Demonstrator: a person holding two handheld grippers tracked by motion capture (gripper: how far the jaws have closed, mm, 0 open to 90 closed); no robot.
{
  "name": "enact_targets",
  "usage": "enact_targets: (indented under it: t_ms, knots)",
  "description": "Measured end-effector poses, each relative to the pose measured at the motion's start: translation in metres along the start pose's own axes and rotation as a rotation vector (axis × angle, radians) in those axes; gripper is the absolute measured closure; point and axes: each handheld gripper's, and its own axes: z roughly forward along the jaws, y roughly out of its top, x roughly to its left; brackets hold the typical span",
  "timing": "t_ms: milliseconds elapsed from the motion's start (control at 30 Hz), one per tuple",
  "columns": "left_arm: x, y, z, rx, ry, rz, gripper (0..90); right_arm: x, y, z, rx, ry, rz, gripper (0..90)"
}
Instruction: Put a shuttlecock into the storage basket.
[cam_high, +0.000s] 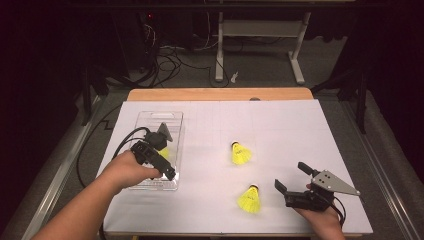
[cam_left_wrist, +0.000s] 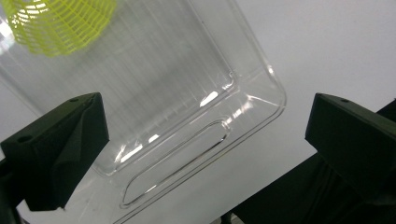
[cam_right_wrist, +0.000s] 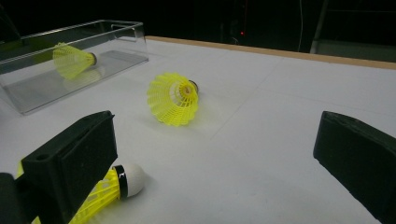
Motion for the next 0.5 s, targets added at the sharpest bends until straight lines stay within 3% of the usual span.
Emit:
enact_targets:
  t_ms: [500]
  knots:
    - [-0.027,0.012,-0.009,-0.009,-0.012,0.041,0.7,-0.002,0.0,0.002,0.009,-0.004,0.001,0.2]
